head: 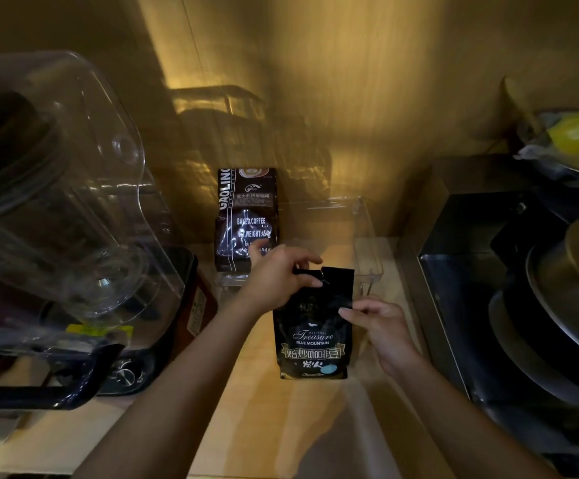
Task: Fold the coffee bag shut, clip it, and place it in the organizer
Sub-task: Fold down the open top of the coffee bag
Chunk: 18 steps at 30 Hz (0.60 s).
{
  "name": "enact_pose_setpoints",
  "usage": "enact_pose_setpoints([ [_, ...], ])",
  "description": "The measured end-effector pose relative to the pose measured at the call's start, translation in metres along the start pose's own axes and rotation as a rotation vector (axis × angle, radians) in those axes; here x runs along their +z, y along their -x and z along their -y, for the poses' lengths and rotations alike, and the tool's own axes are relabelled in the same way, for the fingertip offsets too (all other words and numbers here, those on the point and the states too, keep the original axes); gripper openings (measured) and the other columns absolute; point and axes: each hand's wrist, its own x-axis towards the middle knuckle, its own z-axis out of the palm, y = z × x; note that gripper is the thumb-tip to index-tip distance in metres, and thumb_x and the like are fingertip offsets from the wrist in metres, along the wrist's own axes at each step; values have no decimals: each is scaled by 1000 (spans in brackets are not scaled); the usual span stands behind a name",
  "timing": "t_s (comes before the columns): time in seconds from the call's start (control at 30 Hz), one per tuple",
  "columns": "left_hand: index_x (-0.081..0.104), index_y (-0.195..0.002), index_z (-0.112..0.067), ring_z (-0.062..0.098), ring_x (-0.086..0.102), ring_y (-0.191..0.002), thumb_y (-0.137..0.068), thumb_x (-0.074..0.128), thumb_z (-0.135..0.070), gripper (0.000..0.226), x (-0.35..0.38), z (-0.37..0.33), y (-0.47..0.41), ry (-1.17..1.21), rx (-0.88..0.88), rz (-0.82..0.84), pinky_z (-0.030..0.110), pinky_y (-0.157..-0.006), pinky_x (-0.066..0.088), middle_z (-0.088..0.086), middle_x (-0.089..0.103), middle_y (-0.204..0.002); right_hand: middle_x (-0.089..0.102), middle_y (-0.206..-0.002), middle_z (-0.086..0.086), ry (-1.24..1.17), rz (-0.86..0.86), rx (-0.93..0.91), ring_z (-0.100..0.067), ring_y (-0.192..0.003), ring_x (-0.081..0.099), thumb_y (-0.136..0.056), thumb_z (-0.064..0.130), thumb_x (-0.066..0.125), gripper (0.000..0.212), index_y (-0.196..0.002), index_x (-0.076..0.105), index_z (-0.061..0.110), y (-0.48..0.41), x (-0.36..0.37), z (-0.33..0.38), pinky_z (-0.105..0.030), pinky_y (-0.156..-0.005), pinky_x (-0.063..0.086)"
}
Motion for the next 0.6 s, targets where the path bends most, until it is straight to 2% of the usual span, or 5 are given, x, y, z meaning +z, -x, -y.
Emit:
enact_pose_setpoints([
  [0.13, 67, -91, -25, 10, 51, -99, -75, 70, -31, 17, 5, -10, -7, -36, 60, 56, 26, -85, 4, -7, 68, -94, 58, -79, -9, 25, 16, -26, -18, -70, 58, -68, -10, 69, 10, -75, 62, -11, 2, -1, 1, -24, -63, 48],
  [0.3, 67, -69, -22, 12, 52, -95, -78, 67, -27, 10, 11, -12, -3, 11, 45, 22, 26, -89, 6, -10, 67, -80, 55, -76, -8, 42, 22, -73, -13, -66, 55, -68, -10, 68, 8, -71, 63, -6, 4, -1, 1, -11, -56, 47],
  [0.4, 69, -71, -19, 17, 52, -102, -77, 69, -24, 8, 8, -16, -2, -9, 66, 0, 38, -101, 7, -12, 64, -76, 57, -76, -4, 95, 44, -103, -4, -61, 58, -69, -6, 70, 10, -67, 64, 2, 2, 0, 1, -8, -52, 45],
  [0.5, 70, -73, -17, 20, 54, -102, -76, 69, -23, 7, 6, -20, 4, -52, 125, -47, 42, -104, 9, -6, 69, -79, 63, -65, 3, 142, 84, -82, -5, -56, 60, -68, -1, 72, 17, -61, 65, 12, 2, 1, -3, -12, -49, 46],
  [0.6, 70, -71, -13, 15, 57, -83, -75, 71, -18, 6, 8, -26, 14, -52, 231, -119, 36, -101, 12, -1, 70, -72, 60, -58, -3, 231, 17, -86, -15, -59, 56, -68, 5, 74, 26, -51, 61, 19, -2, -1, -12, -24, -53, 46],
])
